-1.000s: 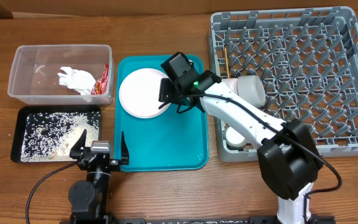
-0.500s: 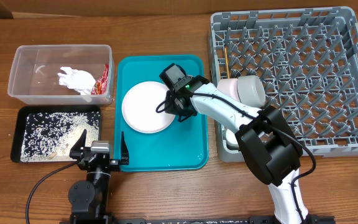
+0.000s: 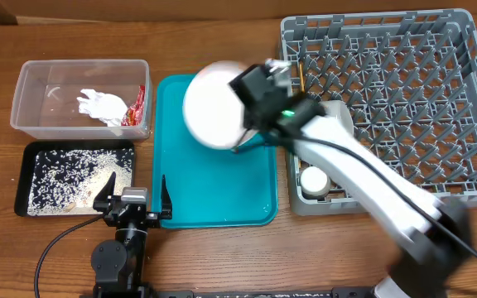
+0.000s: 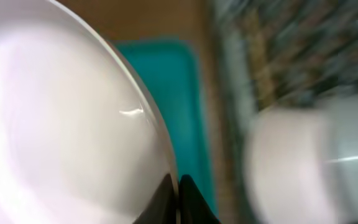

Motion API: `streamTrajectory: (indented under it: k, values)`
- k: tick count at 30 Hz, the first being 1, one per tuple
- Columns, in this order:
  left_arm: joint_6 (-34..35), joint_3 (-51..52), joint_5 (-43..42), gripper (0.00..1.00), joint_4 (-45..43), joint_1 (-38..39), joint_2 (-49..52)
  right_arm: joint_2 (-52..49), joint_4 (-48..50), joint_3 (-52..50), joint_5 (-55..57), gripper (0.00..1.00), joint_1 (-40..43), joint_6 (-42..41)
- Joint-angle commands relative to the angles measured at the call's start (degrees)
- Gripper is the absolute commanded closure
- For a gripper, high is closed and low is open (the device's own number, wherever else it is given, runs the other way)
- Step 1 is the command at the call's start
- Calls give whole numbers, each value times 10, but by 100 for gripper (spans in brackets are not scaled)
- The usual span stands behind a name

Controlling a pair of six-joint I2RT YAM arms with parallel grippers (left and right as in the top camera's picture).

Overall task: Sort waste into correct bins and load items into the dishwasher
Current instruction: 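Lift the white plate and stand it upright in the dish rack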

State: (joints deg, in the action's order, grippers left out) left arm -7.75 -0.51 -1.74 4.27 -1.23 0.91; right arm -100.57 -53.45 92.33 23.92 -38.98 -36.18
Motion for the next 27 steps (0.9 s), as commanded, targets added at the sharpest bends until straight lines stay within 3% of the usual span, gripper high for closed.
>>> streamTrajectory:
  k: [1, 6, 10, 14, 21, 25, 27]
  values:
    - [-11, 2, -7, 0, 0, -2, -5, 81, -9, 4, 266, 96, 8, 48]
    - [-11, 2, -7, 0, 0, -2, -5, 105, 21, 4, 506, 96, 32, 170]
    - [-11, 2, -7, 0, 0, -2, -5, 91, 66, 3, 514, 96, 92, 258]
    - [-11, 2, -7, 0, 0, -2, -5, 73, 47, 3, 522, 96, 147, 309]
    - [-11, 2, -7, 0, 0, -2, -5, 72, -35, 3, 522, 96, 203, 301]
    - [-11, 2, -7, 0, 0, -2, -5, 71, -118, 0, 484, 96, 211, 187]
    - [-11, 2, -7, 0, 0, -2, -5, 71, -132, -19, 480, 96, 211, 170]
